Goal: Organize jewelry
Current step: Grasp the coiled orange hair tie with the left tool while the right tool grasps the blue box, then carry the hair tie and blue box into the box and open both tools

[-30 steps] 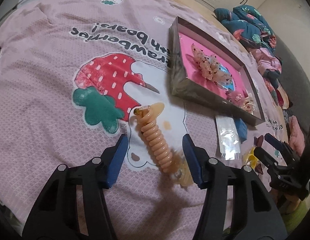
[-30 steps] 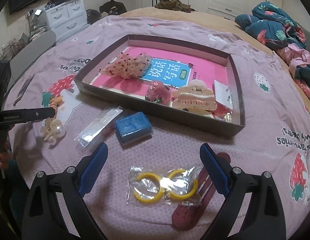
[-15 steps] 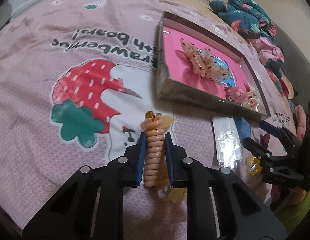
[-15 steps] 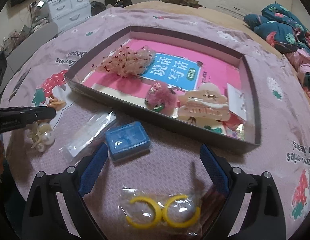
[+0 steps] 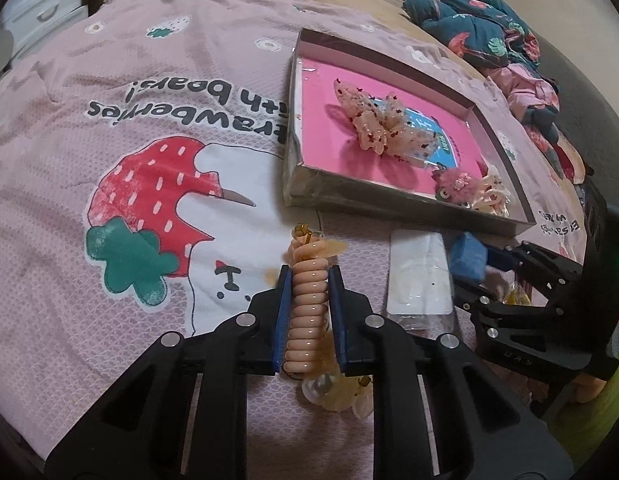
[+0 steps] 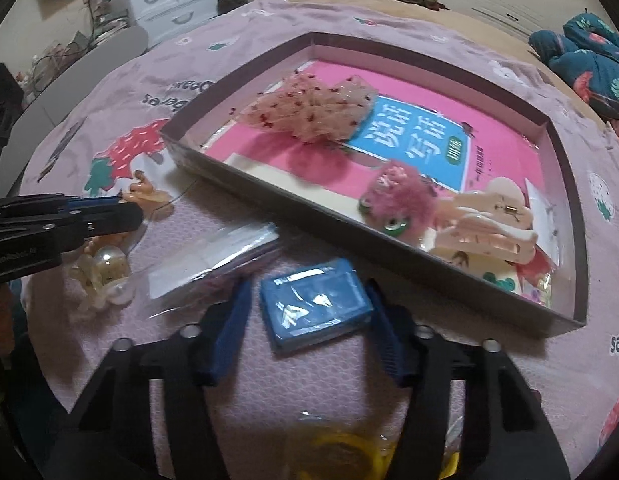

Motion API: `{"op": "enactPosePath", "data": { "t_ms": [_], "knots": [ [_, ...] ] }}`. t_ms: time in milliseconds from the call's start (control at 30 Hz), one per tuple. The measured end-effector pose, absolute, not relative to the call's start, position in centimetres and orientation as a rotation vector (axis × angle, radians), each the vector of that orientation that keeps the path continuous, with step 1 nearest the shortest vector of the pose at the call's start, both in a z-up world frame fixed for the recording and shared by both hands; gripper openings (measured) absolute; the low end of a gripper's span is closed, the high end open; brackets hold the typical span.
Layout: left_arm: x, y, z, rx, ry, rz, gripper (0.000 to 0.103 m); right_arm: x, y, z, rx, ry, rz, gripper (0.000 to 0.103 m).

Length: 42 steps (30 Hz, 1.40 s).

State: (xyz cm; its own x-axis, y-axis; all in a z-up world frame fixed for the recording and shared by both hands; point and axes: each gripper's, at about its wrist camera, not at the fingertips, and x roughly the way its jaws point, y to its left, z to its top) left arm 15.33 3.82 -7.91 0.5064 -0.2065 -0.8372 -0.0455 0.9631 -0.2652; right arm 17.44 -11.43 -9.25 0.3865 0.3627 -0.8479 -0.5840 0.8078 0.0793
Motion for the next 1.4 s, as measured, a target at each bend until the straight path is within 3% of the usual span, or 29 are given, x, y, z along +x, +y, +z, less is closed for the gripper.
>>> {"op": "enactPosePath", "data": {
  "t_ms": [1400],
  "knots": [
    [13.3, -3.0, 3.3, -0.163, 0.815, -0.243, 0.011, 9.6, -22.2, 1.3, -0.070, 0.796, 0.480, 0.049]
  ]
}}
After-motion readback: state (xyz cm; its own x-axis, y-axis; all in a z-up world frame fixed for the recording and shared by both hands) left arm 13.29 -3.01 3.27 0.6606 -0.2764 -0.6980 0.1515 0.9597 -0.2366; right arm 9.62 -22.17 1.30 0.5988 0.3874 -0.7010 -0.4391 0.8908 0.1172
